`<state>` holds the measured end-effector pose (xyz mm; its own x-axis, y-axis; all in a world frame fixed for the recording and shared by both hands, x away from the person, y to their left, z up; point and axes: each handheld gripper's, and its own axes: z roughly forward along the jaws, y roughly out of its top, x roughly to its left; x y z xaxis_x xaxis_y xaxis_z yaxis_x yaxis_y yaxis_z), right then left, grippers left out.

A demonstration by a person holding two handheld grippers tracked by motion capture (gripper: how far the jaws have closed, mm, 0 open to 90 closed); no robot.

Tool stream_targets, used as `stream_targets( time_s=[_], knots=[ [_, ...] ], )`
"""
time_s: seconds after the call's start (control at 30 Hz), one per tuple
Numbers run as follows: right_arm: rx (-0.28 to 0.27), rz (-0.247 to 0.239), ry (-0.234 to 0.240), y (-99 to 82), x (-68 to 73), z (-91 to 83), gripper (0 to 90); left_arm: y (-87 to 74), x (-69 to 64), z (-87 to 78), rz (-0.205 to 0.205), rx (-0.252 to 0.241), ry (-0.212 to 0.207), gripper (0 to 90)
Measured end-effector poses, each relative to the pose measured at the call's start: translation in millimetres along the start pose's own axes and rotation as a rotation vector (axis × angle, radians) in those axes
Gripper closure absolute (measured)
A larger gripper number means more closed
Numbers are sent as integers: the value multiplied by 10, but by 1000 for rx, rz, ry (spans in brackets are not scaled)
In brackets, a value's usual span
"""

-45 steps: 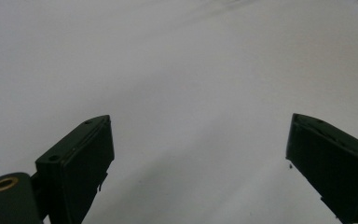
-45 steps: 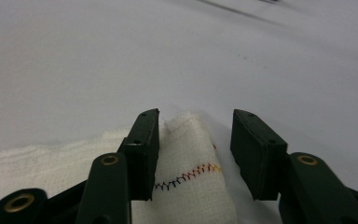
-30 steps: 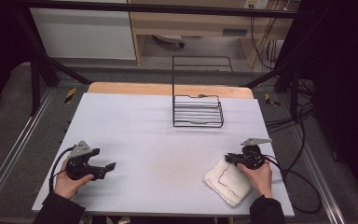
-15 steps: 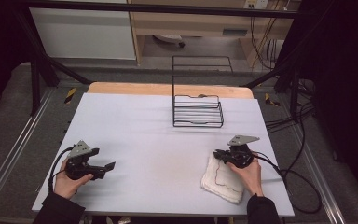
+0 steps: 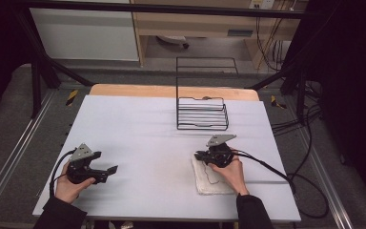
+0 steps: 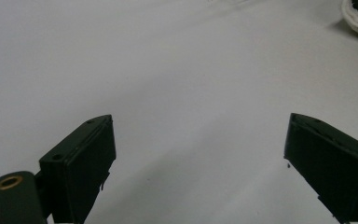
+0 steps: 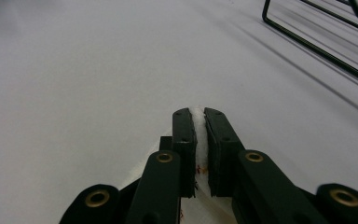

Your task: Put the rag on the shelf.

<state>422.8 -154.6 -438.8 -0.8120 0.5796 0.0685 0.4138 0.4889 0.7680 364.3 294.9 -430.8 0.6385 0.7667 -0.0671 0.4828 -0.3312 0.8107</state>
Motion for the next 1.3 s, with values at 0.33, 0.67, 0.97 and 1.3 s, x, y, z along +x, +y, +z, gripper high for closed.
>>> stream_targets(
  time_s=[0.33, 0.67, 0.97, 1.3],
  knots=[
    [-36, 49, -44, 41, -59, -12, 585, 30, -79, 28, -5, 5, 1, 89],
    [-91, 194, -172, -230, -274, -464, 225, 138, -234, 136, -18, 10, -15, 84],
    [-84, 258, -238, -433, -400, -602, 136, 252, -414, 294, 4, 26, -41, 80],
    [-18, 282, -273, -516, -463, -553, 436, 205, -406, 345, -1, 43, -35, 79]
  ],
)
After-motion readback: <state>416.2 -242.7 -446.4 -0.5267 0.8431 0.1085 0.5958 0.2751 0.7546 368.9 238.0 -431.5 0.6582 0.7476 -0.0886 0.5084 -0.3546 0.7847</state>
